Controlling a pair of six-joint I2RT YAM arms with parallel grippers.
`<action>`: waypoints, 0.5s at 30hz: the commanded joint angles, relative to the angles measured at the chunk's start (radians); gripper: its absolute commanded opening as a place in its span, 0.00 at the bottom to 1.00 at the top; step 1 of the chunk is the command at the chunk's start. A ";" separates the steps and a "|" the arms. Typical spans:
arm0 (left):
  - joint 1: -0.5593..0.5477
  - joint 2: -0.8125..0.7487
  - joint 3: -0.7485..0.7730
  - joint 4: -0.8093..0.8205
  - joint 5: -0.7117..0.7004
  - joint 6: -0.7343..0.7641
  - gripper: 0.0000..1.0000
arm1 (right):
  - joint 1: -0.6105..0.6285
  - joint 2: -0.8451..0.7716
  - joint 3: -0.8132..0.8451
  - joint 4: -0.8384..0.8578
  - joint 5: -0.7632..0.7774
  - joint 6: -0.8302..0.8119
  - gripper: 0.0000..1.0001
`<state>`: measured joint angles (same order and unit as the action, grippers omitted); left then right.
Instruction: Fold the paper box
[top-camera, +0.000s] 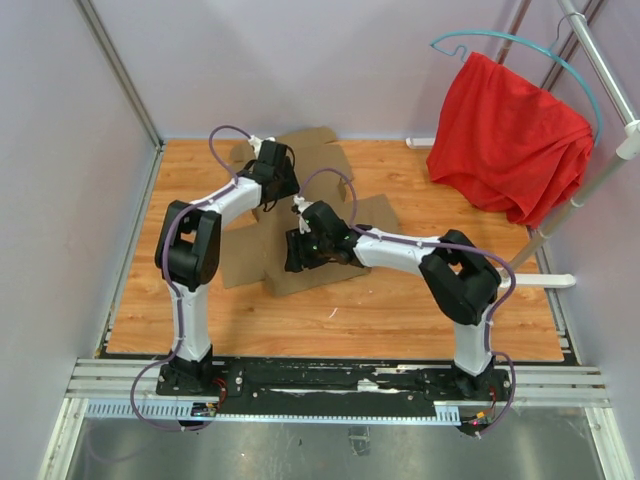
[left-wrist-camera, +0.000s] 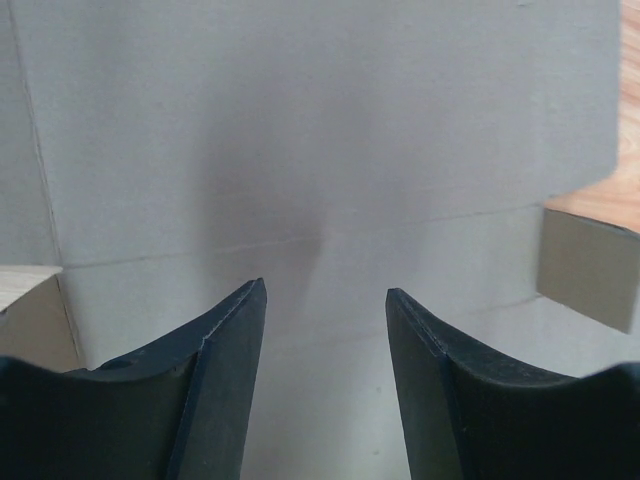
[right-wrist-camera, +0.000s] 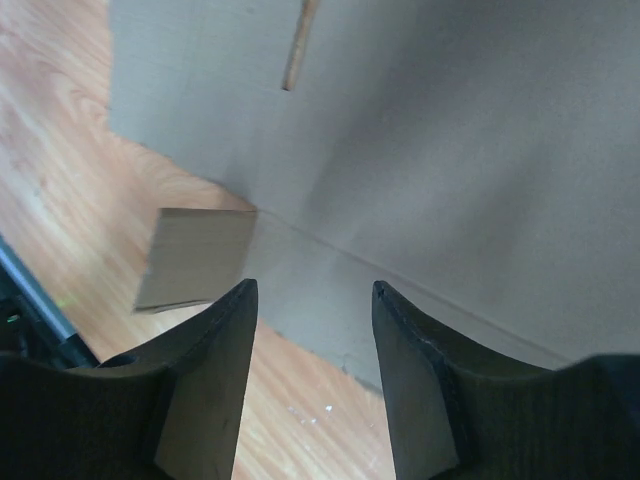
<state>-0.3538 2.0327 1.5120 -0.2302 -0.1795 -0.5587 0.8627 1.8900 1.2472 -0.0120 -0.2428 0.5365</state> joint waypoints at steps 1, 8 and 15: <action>0.006 0.047 0.020 0.032 0.017 0.019 0.57 | -0.016 0.085 0.037 -0.056 -0.023 0.002 0.50; 0.006 0.054 -0.091 0.088 0.038 0.001 0.57 | -0.044 0.155 0.041 -0.111 -0.044 0.006 0.50; 0.010 0.049 -0.190 0.058 -0.009 -0.046 0.56 | -0.126 0.121 0.004 -0.204 -0.042 -0.022 0.49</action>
<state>-0.3443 2.0670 1.3861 -0.1360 -0.1658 -0.5743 0.8059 2.0068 1.2858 -0.0574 -0.3149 0.5465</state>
